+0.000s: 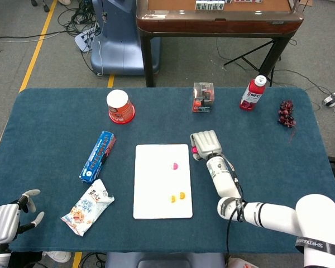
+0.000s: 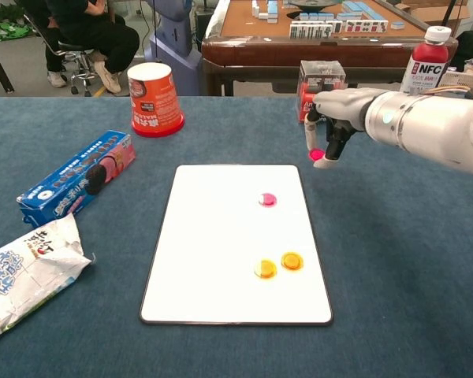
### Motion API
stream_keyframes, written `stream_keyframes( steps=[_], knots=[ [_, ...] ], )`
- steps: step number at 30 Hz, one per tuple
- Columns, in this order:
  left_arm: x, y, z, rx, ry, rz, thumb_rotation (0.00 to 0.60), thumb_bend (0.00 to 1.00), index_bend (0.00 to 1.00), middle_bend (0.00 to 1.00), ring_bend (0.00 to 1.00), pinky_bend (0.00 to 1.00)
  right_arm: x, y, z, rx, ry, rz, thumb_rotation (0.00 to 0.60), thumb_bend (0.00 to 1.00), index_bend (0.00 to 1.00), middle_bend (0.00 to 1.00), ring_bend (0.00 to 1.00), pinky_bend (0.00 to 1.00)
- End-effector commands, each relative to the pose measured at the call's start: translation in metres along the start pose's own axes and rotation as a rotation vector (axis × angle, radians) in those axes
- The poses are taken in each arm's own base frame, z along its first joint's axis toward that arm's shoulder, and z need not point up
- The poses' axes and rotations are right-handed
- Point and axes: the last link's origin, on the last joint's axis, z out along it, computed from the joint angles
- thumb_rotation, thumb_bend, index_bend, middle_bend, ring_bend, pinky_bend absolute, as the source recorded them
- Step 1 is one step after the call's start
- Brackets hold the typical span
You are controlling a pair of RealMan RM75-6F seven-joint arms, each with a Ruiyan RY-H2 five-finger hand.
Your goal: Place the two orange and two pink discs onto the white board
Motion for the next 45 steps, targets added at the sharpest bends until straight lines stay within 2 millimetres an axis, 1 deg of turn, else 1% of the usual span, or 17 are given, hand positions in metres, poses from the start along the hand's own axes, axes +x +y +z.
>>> stream_keyframes(
  steps=[1,9,17,33,40,45],
  knots=[
    [0.001,0.0,0.0,-0.001,0.002,0.001,0.6,0.27,0.35,0.6,0.58,0.82,0.004,-0.011,-0.008,0.043,0.022,-0.014,0.6,0.23,0.5,1.0,1.0,1.0],
    [0.004,0.002,0.003,-0.007,0.009,0.001,0.6,0.27,0.35,0.6,0.58,0.82,0.003,-0.038,-0.021,0.134,0.035,-0.031,0.6,0.23,0.5,1.0,1.0,1.0],
    [0.003,0.002,0.002,-0.004,0.006,0.0,0.6,0.27,0.35,0.6,0.58,0.82,0.0,-0.057,-0.027,0.187,0.035,-0.048,0.6,0.23,0.5,1.0,1.0,1.0],
    [0.001,-0.004,-0.003,0.012,0.002,-0.007,0.6,0.27,0.35,0.6,0.58,0.82,-0.018,-0.086,-0.019,0.223,-0.008,-0.058,0.6,0.23,0.5,1.0,1.0,1.0],
    [-0.001,-0.006,-0.004,0.016,-0.001,-0.011,0.6,0.27,0.35,0.6,0.57,0.82,-0.022,-0.094,-0.017,0.23,-0.019,-0.06,0.6,0.23,0.5,1.0,1.0,1.0],
    [-0.002,-0.007,-0.006,0.021,-0.004,-0.011,0.6,0.27,0.35,0.6,0.58,0.82,-0.026,-0.096,-0.014,0.225,-0.03,-0.062,0.6,0.23,0.5,1.0,1.0,1.0]
  ],
)
